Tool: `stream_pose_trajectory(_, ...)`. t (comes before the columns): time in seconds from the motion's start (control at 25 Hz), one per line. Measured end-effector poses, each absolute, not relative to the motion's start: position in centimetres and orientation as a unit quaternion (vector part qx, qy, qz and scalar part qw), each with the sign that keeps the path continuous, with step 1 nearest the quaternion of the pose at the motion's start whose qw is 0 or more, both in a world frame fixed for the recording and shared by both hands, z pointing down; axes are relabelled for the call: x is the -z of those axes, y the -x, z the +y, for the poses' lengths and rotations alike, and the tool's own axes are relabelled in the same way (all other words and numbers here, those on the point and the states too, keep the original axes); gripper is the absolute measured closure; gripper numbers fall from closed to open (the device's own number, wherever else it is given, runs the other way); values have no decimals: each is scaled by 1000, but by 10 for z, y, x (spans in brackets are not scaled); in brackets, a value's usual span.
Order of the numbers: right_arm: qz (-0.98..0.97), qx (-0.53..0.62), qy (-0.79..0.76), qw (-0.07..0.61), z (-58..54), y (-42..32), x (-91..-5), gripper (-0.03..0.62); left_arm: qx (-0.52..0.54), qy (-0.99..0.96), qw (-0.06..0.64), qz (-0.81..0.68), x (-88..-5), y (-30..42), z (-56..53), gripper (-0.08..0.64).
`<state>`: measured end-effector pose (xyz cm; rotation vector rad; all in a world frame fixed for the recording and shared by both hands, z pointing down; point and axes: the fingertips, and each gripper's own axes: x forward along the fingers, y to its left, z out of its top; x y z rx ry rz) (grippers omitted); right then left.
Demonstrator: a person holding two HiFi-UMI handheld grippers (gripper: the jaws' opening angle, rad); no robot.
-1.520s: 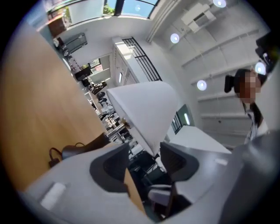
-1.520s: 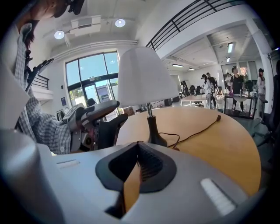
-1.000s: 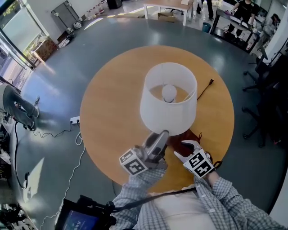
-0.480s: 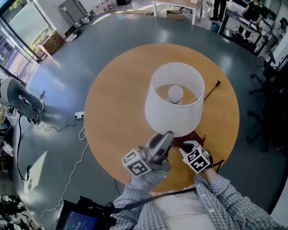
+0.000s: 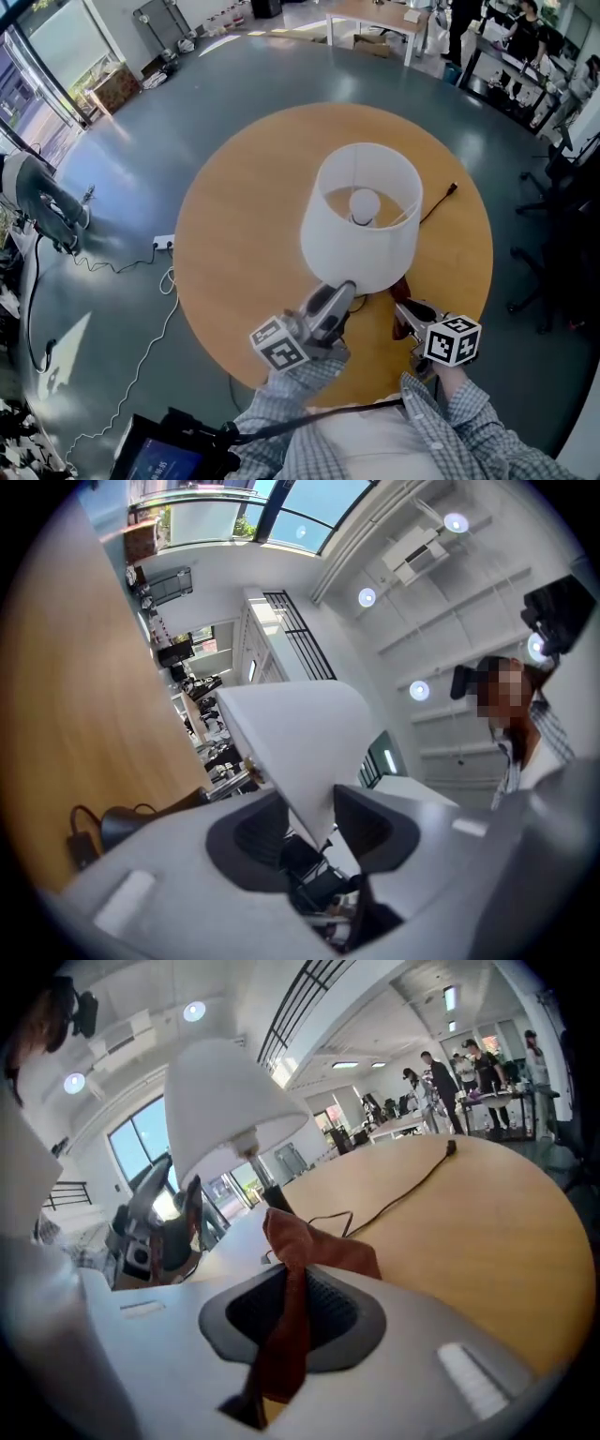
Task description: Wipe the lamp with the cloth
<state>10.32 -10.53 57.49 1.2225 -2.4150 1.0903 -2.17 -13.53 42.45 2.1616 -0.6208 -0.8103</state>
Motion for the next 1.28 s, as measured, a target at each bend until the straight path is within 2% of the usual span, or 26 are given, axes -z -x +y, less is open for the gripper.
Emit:
stream_pose_trajectory(0.28,-843,-307,-441,-22,-136,-136,-452,537,313,-841,366,-246,-424,15,-134,407)
stream_pose_trajectory(0.52,-882,-201,-423,-55,-136,-118,-361,537,309,-840,368,-252,-425,15,-133,407)
stream_pose_trajectory(0.84,-926,-103,-363,-11,-124,-45,-311,537,307,-841,365,-255,-425,16,-134,410)
stream_pose_trajectory(1.28,-953,-83,-288,46,-124,57,-318,537,304,-843,364,-255,-427,16,-135,413)
